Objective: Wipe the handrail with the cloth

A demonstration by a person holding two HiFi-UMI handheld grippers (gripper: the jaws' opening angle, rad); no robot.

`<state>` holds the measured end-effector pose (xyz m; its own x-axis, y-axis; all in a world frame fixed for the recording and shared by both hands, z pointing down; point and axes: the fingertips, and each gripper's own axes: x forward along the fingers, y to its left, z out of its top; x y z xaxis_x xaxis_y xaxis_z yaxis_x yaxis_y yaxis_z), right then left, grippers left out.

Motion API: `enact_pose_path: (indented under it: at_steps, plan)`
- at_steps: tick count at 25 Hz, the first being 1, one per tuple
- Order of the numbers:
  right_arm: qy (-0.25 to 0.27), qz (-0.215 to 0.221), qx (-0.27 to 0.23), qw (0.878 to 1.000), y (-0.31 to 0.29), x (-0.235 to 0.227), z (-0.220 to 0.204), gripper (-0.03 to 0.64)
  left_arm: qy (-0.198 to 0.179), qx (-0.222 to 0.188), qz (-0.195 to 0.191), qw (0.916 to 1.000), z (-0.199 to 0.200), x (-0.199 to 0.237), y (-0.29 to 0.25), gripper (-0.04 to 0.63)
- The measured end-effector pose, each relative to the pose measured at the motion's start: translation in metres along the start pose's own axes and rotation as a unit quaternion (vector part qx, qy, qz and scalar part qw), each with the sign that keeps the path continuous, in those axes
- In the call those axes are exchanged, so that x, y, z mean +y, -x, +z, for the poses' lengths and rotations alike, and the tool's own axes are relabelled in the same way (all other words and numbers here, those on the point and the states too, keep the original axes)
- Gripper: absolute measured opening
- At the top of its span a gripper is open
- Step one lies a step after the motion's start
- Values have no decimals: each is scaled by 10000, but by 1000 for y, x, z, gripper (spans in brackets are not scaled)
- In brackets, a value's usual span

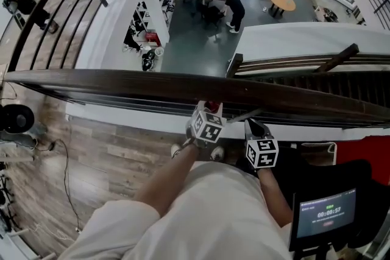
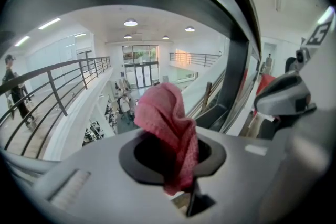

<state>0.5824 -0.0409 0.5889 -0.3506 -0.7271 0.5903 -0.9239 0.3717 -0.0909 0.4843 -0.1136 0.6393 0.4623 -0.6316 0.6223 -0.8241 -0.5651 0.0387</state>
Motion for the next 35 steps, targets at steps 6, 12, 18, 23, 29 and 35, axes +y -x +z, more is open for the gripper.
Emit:
enact_pose_path:
  at_steps: [6, 12, 18, 23, 29, 35]
  plan:
    - [48, 94, -53, 9999, -15, 19, 12, 3, 125, 78, 96, 9998, -11, 31, 12, 87]
    - [61, 161, -75, 9998, -33, 36, 23, 3, 196, 103, 169, 9996, -21, 59, 23, 87]
    - [139, 212, -67, 9997, -49, 55, 33, 3, 344, 111, 284, 9989, -32, 95, 40, 87]
    - [201, 258, -32, 9995, -58, 72, 36, 3, 452, 71, 456, 9979, -42, 126, 53, 87]
    - [151, 203, -37, 9997, -60, 88, 37, 3, 523, 66, 673, 9963, -56, 161, 71, 87]
    - [6, 89, -46, 9999, -61, 106, 34, 3, 630, 75, 860, 9943, -68, 199, 91, 87]
